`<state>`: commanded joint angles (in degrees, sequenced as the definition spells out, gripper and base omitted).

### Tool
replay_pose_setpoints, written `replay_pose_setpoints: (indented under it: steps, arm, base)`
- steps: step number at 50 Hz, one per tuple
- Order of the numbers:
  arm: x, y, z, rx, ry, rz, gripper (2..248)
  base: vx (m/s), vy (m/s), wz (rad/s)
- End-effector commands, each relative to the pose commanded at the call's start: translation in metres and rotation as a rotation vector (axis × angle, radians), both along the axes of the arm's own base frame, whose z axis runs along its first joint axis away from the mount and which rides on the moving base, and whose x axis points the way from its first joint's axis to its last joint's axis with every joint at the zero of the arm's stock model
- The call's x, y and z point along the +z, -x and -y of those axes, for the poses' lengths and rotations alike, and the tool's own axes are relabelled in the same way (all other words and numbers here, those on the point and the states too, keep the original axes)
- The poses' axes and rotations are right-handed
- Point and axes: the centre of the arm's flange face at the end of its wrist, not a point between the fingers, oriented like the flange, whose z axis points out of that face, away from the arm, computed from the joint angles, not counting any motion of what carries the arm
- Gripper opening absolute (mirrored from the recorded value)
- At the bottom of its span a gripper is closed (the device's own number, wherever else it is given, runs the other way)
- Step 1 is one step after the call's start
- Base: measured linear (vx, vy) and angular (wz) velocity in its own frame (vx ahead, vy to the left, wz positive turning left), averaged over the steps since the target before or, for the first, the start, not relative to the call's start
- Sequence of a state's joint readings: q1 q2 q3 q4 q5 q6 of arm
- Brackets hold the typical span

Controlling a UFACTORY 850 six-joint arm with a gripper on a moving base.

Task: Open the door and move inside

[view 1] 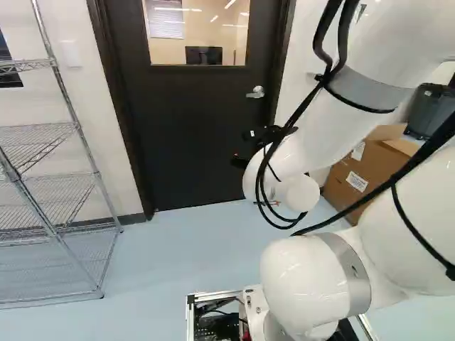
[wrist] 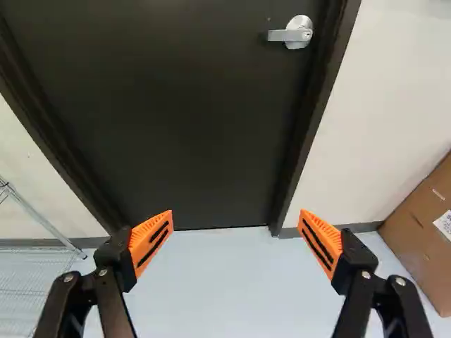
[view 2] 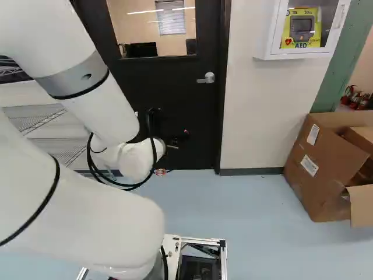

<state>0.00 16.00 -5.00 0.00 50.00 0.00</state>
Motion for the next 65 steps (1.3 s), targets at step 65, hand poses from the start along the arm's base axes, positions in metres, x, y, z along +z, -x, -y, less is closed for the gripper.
replay_pose_setpoints:
  steps: [65]
  arm:
    - [0.0, 0.0, 0.0, 0.0, 0.0, 0.0, 247]
  base:
    - [0.196, -0.02, -0.009]
